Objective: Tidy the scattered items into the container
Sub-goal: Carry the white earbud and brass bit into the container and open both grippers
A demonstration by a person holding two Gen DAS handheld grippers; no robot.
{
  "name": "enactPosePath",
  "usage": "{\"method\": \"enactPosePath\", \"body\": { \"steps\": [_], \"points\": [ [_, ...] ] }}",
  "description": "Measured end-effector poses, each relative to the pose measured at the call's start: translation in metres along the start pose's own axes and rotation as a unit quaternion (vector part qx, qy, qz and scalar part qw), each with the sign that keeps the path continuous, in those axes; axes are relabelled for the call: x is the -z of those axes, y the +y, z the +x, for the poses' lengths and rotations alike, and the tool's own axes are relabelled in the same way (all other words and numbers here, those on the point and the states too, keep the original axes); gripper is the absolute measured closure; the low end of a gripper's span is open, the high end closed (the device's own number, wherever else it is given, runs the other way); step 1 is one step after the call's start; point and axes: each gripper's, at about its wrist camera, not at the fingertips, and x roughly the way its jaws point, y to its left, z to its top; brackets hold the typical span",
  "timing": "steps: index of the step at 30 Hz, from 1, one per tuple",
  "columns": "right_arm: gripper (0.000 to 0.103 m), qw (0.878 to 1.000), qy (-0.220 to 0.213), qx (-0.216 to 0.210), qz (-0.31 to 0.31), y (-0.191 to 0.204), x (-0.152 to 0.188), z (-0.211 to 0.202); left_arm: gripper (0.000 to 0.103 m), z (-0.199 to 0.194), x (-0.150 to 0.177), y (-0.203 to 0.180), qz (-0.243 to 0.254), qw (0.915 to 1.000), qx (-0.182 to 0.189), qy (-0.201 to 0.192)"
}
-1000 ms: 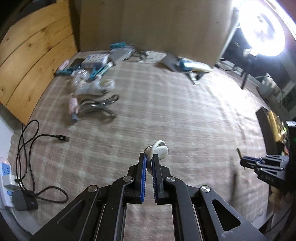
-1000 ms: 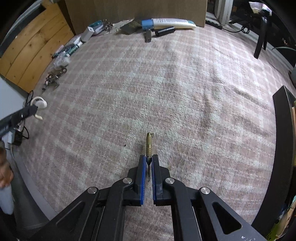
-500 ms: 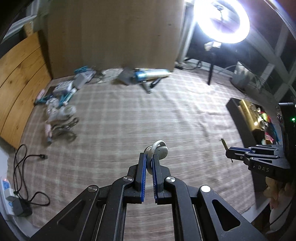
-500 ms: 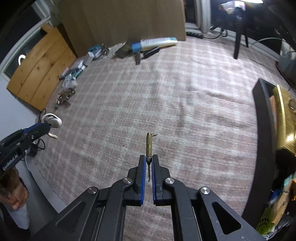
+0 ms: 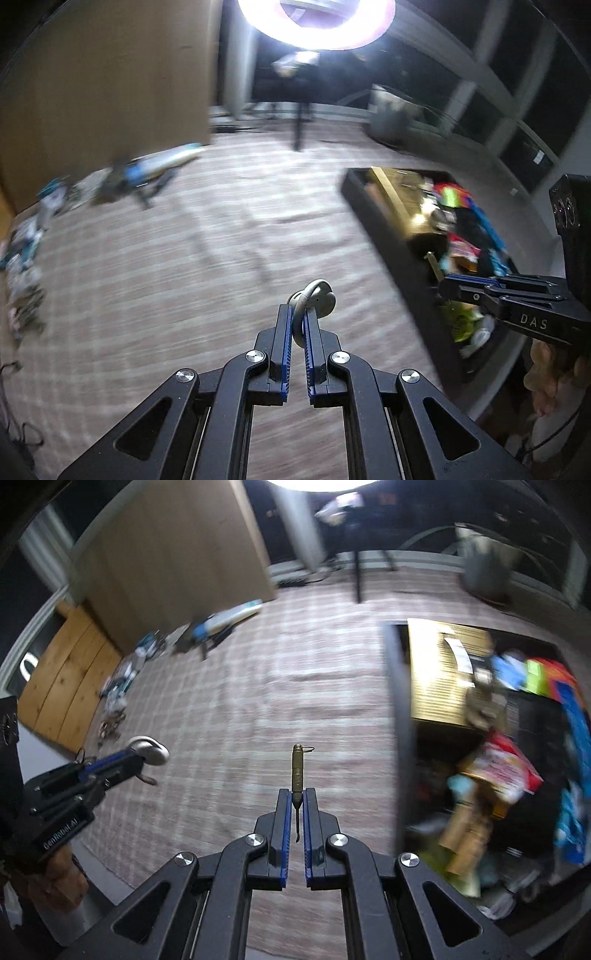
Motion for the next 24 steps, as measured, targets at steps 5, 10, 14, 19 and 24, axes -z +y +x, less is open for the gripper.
{"method": "enactPosePath", "body": {
  "steps": [5, 10, 14, 19, 24],
  "points": [
    [0.098, 0.998, -0.019, 0.024, 0.051, -0.053, 0.013, -0.027, 0.097, 0.027, -0.013, -0.067, 0.046, 0.9977, 0.047, 0.016],
    [0.098, 0.993, -0.034, 0.046, 0.102, -0.103, 0.028, -0.049, 0.097, 0.049, -0.018, -0.124, 0.085, 0.9918, 0.088, 0.037],
    [0.098, 0.989, -0.034, 0.058, 0.133, -0.134, 0.039, -0.057, 0.097, 0.06, -0.015, -0.161, 0.118, 0.985, 0.114, 0.053],
    [0.098, 0.985, -0.033, 0.064, 0.155, -0.157, 0.048, -0.06, 0.097, 0.068, -0.012, -0.192, 0.145, 0.9789, 0.128, 0.066],
    [0.098, 0.985, -0.034, 0.066, 0.158, -0.163, 0.051, -0.063, 0.096, 0.071, -0.014, -0.205, 0.155, 0.9765, 0.133, 0.069]
  ]
}}
